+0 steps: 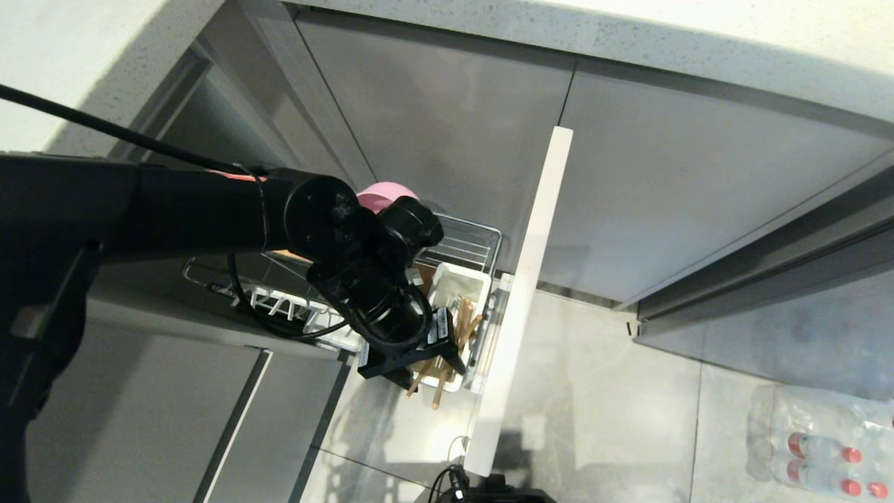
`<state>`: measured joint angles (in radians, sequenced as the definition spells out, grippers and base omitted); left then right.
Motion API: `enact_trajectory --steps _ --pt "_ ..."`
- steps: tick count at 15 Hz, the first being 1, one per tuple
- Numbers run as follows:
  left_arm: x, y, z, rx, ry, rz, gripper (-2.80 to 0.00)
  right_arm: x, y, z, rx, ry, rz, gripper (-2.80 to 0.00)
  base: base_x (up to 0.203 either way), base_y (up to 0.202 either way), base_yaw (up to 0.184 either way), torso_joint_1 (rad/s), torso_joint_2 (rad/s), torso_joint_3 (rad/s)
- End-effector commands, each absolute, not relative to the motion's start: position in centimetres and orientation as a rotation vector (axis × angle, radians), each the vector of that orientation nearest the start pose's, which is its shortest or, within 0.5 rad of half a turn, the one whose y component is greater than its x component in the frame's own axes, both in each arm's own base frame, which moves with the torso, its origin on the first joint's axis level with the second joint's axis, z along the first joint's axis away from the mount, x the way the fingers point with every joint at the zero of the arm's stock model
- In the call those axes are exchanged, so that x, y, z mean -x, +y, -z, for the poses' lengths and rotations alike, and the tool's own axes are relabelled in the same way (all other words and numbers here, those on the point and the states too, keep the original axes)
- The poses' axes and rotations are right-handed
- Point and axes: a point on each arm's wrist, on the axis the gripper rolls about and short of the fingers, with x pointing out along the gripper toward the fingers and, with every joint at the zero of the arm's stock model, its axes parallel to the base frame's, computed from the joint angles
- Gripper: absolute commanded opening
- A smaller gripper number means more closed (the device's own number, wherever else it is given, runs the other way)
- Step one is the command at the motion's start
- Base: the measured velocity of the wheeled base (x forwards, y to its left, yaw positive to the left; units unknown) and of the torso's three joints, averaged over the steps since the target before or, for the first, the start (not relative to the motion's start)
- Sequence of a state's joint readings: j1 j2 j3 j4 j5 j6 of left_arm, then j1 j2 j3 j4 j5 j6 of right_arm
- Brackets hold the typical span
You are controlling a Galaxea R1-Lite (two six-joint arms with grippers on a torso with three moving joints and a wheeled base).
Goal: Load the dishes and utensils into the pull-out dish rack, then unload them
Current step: Pick up the chopsticks and place it in the cupboard, then pick up the spoon and place it in the cupboard
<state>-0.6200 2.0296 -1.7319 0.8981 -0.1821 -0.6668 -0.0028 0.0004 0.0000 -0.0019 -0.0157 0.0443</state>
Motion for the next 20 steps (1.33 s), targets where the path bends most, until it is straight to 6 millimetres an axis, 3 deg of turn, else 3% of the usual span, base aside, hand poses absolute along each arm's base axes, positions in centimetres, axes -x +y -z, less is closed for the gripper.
enact_trajectory --steps 1,16,17,20 --pt "-28.8 -21.1 -19.9 0.297 1.355 0.274 0.00 2.3 0.0 -7.6 -0.045 -0.002 0.020 -2.80 0.000 0.000 0.000 0.000 0.00 0.000" --pt "-24.2 -18.3 -27.0 0.248 1.026 0.155 0.00 2.3 0.0 -7.6 -0.045 -0.003 0.018 -2.80 0.000 0.000 0.000 0.000 0.00 0.000" --pt "-23.6 -18.2 -27.3 0.238 1.006 0.149 -2.80 2.3 0.0 -7.6 -0.044 -0.002 0.019 -2.80 0.000 0.000 0.000 0.000 0.00 0.000" --pt "-21.5 -17.9 -29.2 0.243 0.913 0.138 -2.80 2.3 0.0 -7.6 -0.044 -0.002 0.018 -2.80 0.000 0.000 0.000 0.000 0.00 0.000"
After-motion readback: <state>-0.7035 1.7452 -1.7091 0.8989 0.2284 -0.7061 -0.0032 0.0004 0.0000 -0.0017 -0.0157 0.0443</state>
